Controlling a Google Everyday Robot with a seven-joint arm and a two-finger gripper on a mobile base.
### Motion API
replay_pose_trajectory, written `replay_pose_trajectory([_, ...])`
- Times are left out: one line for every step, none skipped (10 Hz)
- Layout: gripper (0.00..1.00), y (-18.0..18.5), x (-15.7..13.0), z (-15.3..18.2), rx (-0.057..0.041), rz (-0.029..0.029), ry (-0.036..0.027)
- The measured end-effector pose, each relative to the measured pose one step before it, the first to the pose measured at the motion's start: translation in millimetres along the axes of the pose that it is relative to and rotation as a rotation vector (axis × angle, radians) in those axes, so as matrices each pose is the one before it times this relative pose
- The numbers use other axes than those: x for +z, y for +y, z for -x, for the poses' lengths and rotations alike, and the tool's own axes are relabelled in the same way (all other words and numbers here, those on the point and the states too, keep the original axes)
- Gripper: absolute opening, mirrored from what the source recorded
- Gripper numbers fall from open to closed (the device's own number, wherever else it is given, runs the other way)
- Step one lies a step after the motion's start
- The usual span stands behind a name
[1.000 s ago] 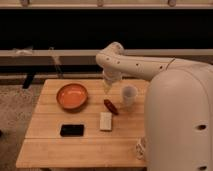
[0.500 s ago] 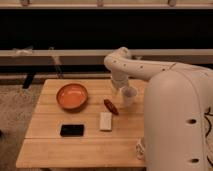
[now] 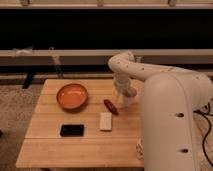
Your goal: Pick up the ceramic cup
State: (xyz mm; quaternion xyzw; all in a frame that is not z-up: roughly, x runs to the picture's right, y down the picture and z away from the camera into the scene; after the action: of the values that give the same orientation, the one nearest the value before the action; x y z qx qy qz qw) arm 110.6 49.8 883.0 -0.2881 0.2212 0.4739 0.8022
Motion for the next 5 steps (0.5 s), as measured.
replay_pose_trajectory([0.41, -0.77, 4.14, -1.04, 0.00396, 0.01048, 0.00894])
replay_pose_trajectory([0.33, 0.95, 1.08, -0.62, -0.0024, 0.00251, 0.00448])
replay_pose_trajectory([0.21, 0.57, -4.37, -2.44, -0.00488, -0.00468, -0.0017])
replay_pose_trajectory([0.11, -2.28, -9.15, -0.47, -0.00662, -0.01478, -0.01744])
replay_pose_trajectory([0.04, -0.84, -11.53, -0.89, -0.00791, -0.01271, -0.01399])
